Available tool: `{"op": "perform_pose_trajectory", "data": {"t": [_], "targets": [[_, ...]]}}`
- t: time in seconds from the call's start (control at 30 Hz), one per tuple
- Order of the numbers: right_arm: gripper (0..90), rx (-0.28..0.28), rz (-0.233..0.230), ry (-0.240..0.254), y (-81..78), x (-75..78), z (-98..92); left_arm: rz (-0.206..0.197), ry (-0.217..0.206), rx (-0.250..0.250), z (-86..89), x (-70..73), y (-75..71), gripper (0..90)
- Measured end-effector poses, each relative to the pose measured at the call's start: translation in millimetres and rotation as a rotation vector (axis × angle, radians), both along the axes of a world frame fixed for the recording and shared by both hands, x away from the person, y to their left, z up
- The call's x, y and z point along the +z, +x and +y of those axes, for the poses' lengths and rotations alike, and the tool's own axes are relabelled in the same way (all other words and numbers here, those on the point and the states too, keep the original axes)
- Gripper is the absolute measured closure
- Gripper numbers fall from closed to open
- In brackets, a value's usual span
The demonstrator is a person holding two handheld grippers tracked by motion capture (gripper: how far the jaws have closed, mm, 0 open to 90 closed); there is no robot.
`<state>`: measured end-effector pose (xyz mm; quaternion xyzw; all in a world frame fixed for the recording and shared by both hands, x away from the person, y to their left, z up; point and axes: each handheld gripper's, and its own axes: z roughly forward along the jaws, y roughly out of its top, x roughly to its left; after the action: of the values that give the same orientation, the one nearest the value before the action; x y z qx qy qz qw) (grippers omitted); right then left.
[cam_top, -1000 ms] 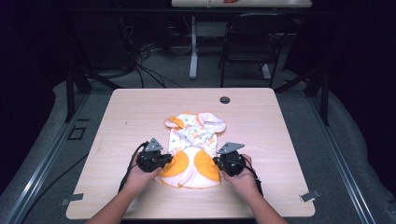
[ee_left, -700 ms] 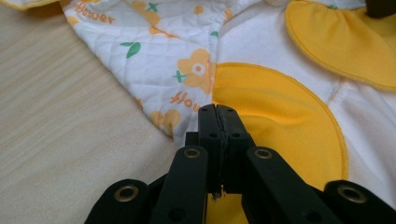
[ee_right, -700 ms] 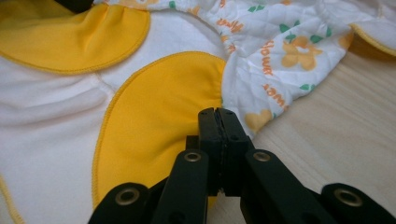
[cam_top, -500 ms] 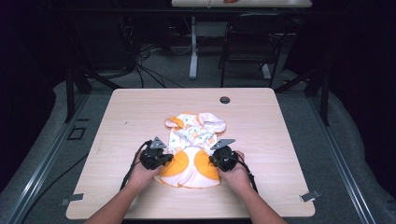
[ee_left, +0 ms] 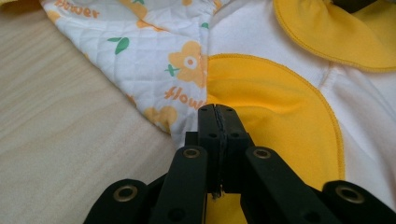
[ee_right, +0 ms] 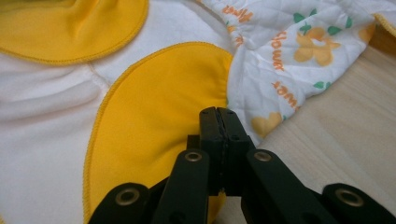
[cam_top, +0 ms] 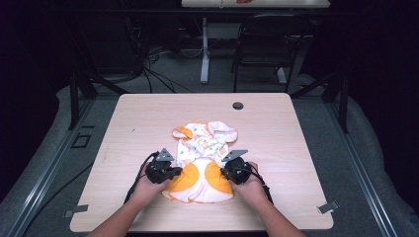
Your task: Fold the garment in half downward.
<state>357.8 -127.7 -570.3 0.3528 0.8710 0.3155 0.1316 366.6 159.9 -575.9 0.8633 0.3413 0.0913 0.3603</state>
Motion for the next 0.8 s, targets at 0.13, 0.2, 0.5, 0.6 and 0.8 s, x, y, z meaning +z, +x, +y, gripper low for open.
{"op": "perform_pose_trajectory", "data": {"t": [0.13,0.2,0.5,0.6,0.8], "targets": [[89.8,0.022,0.006,-0.01,-5.3,0.9,0.1,0.005,0.0,-0.014,1.1,0.1,-6.3,89.7],[89.7,0.03,0.007,-0.01,-8.3,0.8,-0.6,0.004,-0.002,-0.019,1.1,-0.1,-9.6,89.6],[89.7,0.071,0.022,-0.007,-24.5,1.5,-4.1,0.025,-0.01,-0.05,1.8,0.3,-28.7,89.6],[89.7,0.085,0.021,-0.005,-32.1,1.3,-4.8,0.029,-0.016,-0.058,2.9,0.0,-35.6,89.6],[89.7,0.113,0.023,-0.015,-44.8,1.9,-6.7,0.04,-0.028,-0.075,4.6,-0.5,-48.0,89.6]]}}
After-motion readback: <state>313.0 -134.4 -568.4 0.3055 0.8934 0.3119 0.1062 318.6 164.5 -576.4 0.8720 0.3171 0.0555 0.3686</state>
